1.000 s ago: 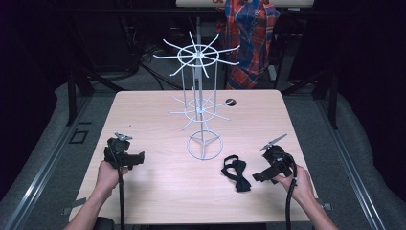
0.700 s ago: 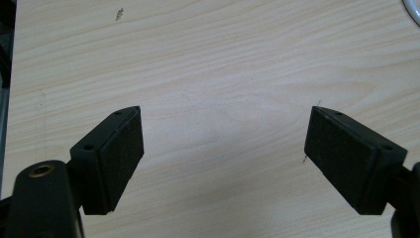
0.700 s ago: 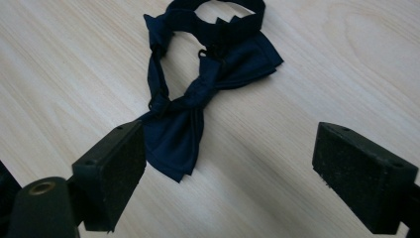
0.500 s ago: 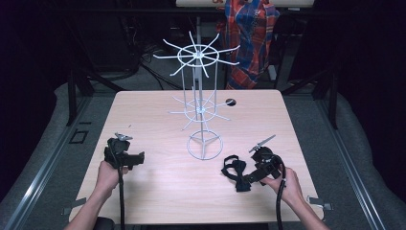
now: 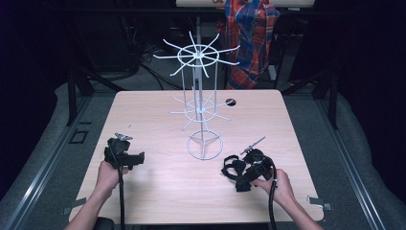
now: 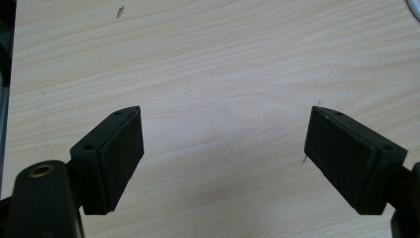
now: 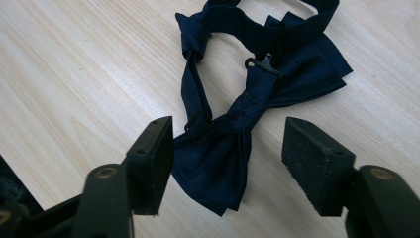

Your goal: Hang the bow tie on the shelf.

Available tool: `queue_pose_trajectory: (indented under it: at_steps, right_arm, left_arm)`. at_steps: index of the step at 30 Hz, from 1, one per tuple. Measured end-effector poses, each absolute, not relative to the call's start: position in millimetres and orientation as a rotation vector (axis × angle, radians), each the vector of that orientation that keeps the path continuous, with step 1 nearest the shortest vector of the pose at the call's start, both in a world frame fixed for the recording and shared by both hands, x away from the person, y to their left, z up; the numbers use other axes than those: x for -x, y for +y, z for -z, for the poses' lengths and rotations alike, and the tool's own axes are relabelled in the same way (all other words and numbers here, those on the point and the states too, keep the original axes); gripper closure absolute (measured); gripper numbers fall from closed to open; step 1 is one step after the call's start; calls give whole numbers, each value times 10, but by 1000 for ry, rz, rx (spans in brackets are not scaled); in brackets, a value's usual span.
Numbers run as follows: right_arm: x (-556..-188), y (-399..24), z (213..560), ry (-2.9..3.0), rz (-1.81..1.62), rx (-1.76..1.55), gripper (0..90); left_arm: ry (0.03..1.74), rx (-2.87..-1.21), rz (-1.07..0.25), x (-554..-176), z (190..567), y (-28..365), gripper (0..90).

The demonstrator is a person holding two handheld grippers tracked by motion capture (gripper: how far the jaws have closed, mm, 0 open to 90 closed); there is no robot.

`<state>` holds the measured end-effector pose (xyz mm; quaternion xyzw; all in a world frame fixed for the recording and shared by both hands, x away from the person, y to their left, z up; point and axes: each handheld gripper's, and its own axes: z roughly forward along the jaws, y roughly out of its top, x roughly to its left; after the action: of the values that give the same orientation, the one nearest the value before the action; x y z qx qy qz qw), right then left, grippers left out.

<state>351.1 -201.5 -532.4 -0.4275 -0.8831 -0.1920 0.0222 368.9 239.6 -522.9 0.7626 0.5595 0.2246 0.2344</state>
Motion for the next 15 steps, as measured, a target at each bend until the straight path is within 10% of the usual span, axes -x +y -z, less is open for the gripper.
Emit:
queue_pose_trajectory:
  at_steps: [15]
  right_arm:
    - [-3506, -1884, 5456, -2778, 468, 1356, 599]
  left_arm:
    - [1536, -2094, -617, -3686, 5227, 2395, 156]
